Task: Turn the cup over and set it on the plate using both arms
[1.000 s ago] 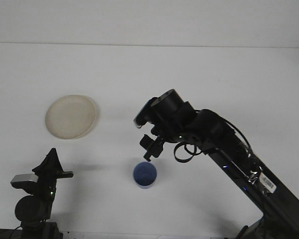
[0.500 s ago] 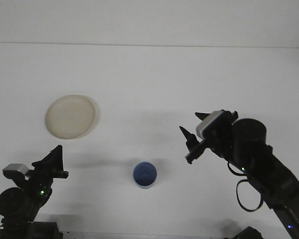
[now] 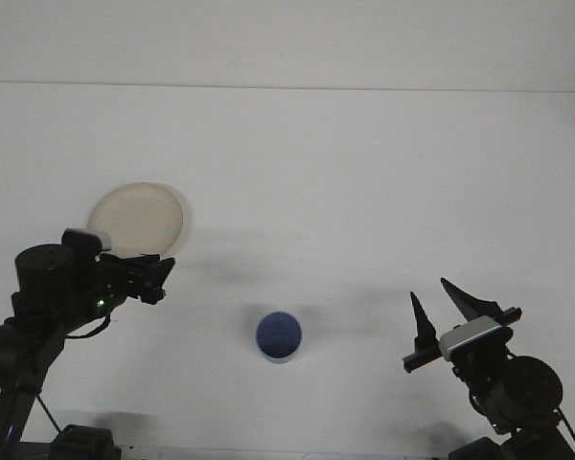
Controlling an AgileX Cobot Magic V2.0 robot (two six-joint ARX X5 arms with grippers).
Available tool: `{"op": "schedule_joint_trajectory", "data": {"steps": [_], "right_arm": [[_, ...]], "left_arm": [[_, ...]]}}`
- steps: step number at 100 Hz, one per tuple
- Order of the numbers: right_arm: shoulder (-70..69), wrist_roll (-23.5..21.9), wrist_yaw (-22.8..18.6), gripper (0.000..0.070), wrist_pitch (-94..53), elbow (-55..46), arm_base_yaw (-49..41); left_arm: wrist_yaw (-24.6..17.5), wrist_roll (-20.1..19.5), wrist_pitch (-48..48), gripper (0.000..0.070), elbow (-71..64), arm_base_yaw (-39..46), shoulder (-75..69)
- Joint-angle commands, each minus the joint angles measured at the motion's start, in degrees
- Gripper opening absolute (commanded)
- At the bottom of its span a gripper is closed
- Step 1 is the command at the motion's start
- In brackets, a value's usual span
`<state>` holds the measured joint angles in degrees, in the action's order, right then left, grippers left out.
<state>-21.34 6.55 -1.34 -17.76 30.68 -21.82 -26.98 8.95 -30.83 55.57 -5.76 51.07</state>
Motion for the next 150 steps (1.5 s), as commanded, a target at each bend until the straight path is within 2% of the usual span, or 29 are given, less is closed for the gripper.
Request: {"op": "schedule_joint_trajectory", "data": {"steps": [1,5,42,70,90,121,124,128,137,150], "right_arm": [[1.33,-1.25,0.28,0.0359,0.42,-1.11,0.35],[2.14,-1.73,0.31,0.0359,0.15,-1.86,0.68],[2.91,-2.47,0.31,0.0359,0.87,-2.32,1.22],[2.91,-2.47,0.28,0.0359,1.05,-2.32,1.22],[2.91,-2.49,0.26,0.0359,1.07,-2.32,1.22],[2.91,-2.51,0.28,0.0358,1.05,-2.32,1.22],[2.91,-2.51,0.28,0.0358,1.05,-2.32,1.22],[2.91,-2.51,0.28,0.0358,1.05,-2.32,1.22],[2.91,-2.51,0.28,0.0358,1.05,-2.32,1.22],[2.91,-2.51,0.28,0.0358,1.05,-2.32,1.22]], "left_arm": [[-0.55,-2.73,-1.18,0.0444,2.78,-1.88,2.91],[-0.55,-3.32,-2.47,0.0466,3.98,-3.5,4.94],[-0.48,-9.77,-14.38,0.0464,11.67,-20.28,23.47],[0.74,-9.81,-13.66,0.0464,12.92,-29.29,32.37],[7.67,-9.35,-11.08,0.0465,13.07,-33.11,35.95],[11.96,-8.39,-9.38,0.0457,13.07,-36.68,40.37],[12.44,-7.87,-8.96,0.0437,13.07,-36.87,40.37],[13.07,-7.39,-8.41,0.0347,13.07,-37.09,40.37],[13.49,-6.71,-8.09,0.0008,13.2,-37.38,40.35],[13.55,-6.71,-8.09,0.0012,13.64,-37.4,40.35]]}}
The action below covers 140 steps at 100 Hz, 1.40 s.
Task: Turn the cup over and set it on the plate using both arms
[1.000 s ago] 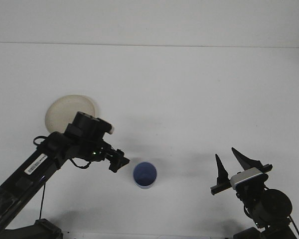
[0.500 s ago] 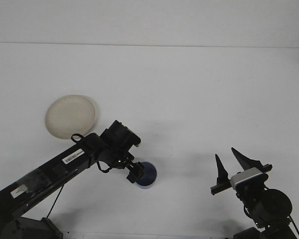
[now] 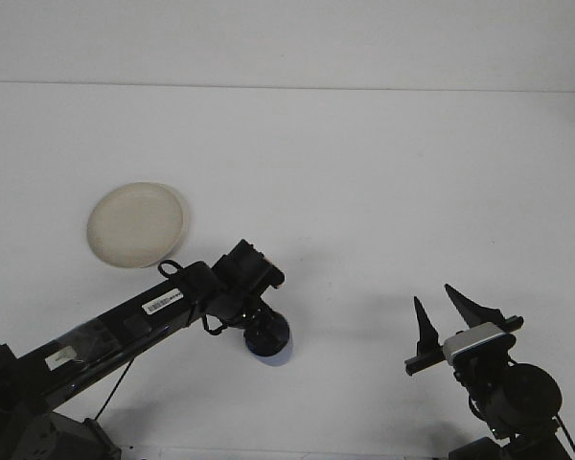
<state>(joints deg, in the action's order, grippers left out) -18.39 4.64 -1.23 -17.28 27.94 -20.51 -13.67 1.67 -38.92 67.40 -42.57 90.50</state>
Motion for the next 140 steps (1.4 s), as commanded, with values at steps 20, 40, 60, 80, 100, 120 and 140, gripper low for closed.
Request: {"op": "schedule_joint_trajectory", "data": {"steps": [20,40,60,80,100,120,140], "right_arm": [[-0.04,-0.61,0.17,0.0358,0.57,0.42,-0.09],[-0.04,-0.61,0.17,0.0358,0.57,0.42,-0.09],[-0.04,-0.59,0.17,0.0358,0.57,0.42,-0.09],[-0.04,-0.59,0.17,0.0358,0.52,0.42,-0.09],[-0.04,-0.59,0.17,0.0358,0.48,0.42,-0.09],[-0.04,-0.59,0.17,0.0358,0.33,0.42,-0.09],[-0.04,-0.59,0.17,0.0358,0.13,0.42,-0.09]], "left_arm": [[2.67,0.28,-4.96,0.0012,8.76,0.42,0.92],[5.18,-1.55,-11.91,0.0012,22.34,5.62,0.92],[9.42,-2.82,-16.79,0.0012,32.52,15.85,0.92],[9.4,-3.23,-18.97,0.0012,34.49,29.81,0.98],[9.4,-4.11,-19.76,0.0012,34.49,41.94,3.13],[9.27,-4.7,-21.92,0.0012,34.49,49.13,8.59],[9.27,-4.72,-22.36,0.0012,34.49,51.82,13.44]]}}
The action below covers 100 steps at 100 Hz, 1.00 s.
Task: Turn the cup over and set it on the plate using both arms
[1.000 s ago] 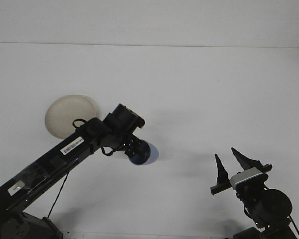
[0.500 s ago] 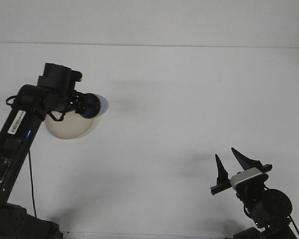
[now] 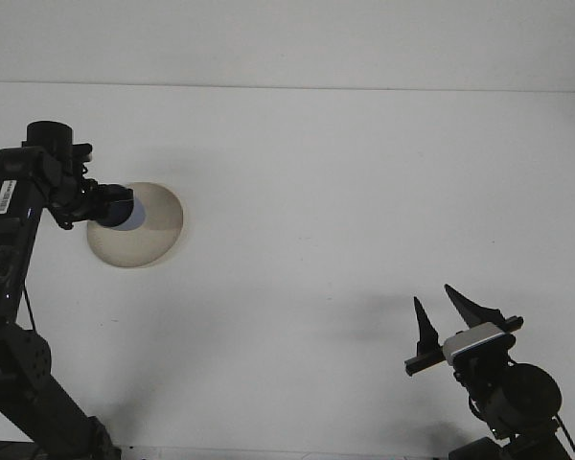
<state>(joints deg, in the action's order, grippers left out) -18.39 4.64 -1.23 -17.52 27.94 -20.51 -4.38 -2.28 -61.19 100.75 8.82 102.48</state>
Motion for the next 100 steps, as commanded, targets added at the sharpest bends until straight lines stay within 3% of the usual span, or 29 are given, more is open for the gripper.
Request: {"op": "schedule_joint_trajectory", "data": {"steps": [1,39,44,54,58,70,100], "right_arm": [[-0.04,-0.59,0.17,0.0358,0.37,0.42,-0.09],[-0.04,-0.59,0.17,0.0358,0.37,0.42,-0.09],[-0.04,-0.59,0.17,0.0358,0.37,0.42,-0.09],[-0.04,-0.61,0.17,0.0358,0.39,0.42,-0.09],[-0.04,-0.59,0.17,0.0358,0.39,0.42,-0.09],[-0.04,-0.59,0.17,0.0358,0.39,0.42,-0.09],[-0.09,-0.59,0.2,0.0358,0.37,0.42,-0.09]], "left_arm": [[-0.04,-0.79,-0.02,0.0012,1.14,0.5,1.7],[-0.07,-1.84,0.94,0.0035,1.14,0.92,7.96],[-0.07,-1.84,1.14,0.0123,1.14,0.92,8.02],[-0.46,-1.81,1.92,0.0411,1.14,0.92,8.02],[-1.33,-1.77,2.56,0.0472,1.2,0.92,7.93],[-4.5,-1.77,2.6,0.0474,3.06,0.92,6.8],[-4.5,-1.77,-2.1,0.0464,15.41,0.92,-1.79]]}}
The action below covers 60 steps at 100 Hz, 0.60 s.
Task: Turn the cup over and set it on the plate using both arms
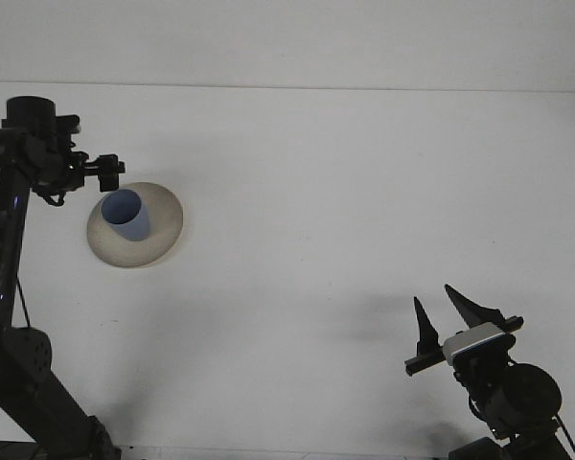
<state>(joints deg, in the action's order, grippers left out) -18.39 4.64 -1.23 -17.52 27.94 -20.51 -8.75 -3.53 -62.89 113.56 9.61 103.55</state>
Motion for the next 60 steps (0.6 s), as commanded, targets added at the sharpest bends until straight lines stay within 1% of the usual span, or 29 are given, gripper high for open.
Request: {"op": "schedule_joint_trajectory", "data": {"steps": [1,9,19,26,30,35,40,47,50,53,57,60], "right_arm": [[-0.09,-0.57,0.22,0.0358,0.37,0.42,-0.09],[-0.09,-0.57,0.39,0.0358,0.37,0.42,-0.09],[-0.09,-0.61,2.27,0.0358,0.35,0.42,-0.09],[-0.09,-0.63,3.39,0.0358,0.35,0.42,-0.09],[-0.09,-0.76,4.15,0.0358,0.37,0.42,-0.09],[-0.09,-0.83,4.7,0.0358,0.37,0.42,-0.09],[-0.09,-1.07,4.72,0.0357,0.39,0.42,-0.09],[-0.09,-2.84,5.42,0.0351,0.79,0.33,-0.09],[-0.09,-3.52,6.01,0.033,1.2,0.13,-0.09],[-0.09,-4.13,6.51,0.029,1.49,-0.11,-0.09],[-0.09,-4.96,7.76,0.0204,2.27,-0.63,-0.09],[-0.07,-5.38,8.46,0.0119,2.93,-1.05,-0.09]], "left_arm": [[-0.13,-0.5,-0.37,0.0464,2.69,0.13,-3.45],[-0.15,-0.04,-0.61,0.0463,2.73,0.13,-8.52],[-0.44,0.44,-1.42,0.0458,1.6,0.13,-15.17],[-2.08,1.01,-1.31,0.0442,-0.87,0.13,-20.17],[-3.52,1.03,-0.52,0.0391,-3.48,0.13,-23.3],[-4.85,0.96,1.46,0.0303,-8.17,0.09,-27.65],[-4.85,0.52,4.35,0.0232,-14.12,0.09,-32.24],[-4.81,-0.59,9.46,0.0126,-23.87,0.09,-39.04],[-4.79,-0.66,12.57,0.0087,-28.39,0.09,-41.99],[-4.79,-1.05,16.02,0.006,-33.07,0.09,-44.94],[-4.79,-1.64,20.74,0.0023,-39.28,0.07,-48.81],[-4.81,-1.62,24.44,0.0008,-43.95,0.07,-51.58]]}}
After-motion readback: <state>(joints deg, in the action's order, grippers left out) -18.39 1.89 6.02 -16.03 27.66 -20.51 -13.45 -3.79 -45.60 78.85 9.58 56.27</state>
